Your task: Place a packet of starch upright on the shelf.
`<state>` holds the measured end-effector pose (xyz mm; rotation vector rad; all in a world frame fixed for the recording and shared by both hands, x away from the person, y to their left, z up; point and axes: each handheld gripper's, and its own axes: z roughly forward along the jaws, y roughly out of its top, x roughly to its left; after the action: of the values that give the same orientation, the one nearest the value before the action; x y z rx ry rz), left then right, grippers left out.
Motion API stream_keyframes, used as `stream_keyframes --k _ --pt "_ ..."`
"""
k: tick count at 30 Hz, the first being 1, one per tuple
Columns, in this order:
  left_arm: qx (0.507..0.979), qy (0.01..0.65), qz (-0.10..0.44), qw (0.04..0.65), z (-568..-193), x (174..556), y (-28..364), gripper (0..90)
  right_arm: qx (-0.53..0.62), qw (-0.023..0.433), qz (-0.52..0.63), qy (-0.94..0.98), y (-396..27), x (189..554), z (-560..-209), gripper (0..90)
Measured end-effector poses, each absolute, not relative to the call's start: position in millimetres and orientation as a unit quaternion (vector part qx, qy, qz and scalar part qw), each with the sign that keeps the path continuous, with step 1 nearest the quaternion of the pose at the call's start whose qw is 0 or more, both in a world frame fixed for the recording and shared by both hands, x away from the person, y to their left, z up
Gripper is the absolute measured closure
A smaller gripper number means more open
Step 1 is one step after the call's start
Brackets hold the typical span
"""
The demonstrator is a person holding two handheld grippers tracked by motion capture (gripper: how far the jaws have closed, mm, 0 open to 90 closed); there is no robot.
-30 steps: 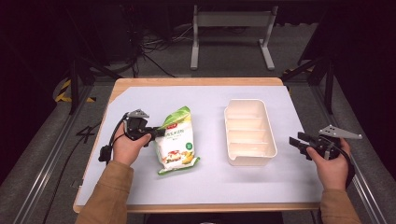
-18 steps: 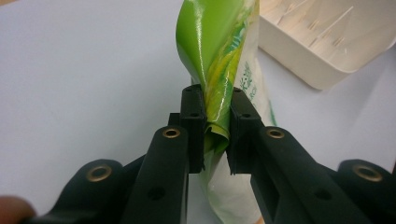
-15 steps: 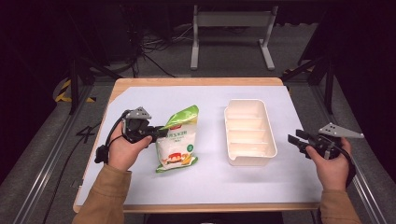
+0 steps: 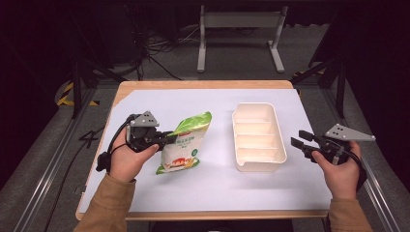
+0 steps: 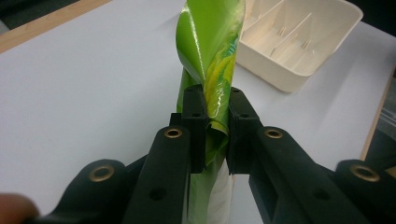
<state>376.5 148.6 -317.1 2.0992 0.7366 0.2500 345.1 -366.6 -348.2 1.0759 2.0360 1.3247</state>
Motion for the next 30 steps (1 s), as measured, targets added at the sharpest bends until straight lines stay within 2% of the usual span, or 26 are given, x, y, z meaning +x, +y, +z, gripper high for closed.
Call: stream_keyframes --k 14,30 --pt "0.850 0.250 0.100 0.453 -303.6 359.0 136.1 80.8 0.325 0.215 0.501 0.773 -319.5 336.2 -328.2 50.4" --pt "0.860 0.191 0.087 0.465 -295.5 335.2 109.0 80.9 0.258 0.185 0.489 0.813 -264.2 329.7 -329.1 46.7"
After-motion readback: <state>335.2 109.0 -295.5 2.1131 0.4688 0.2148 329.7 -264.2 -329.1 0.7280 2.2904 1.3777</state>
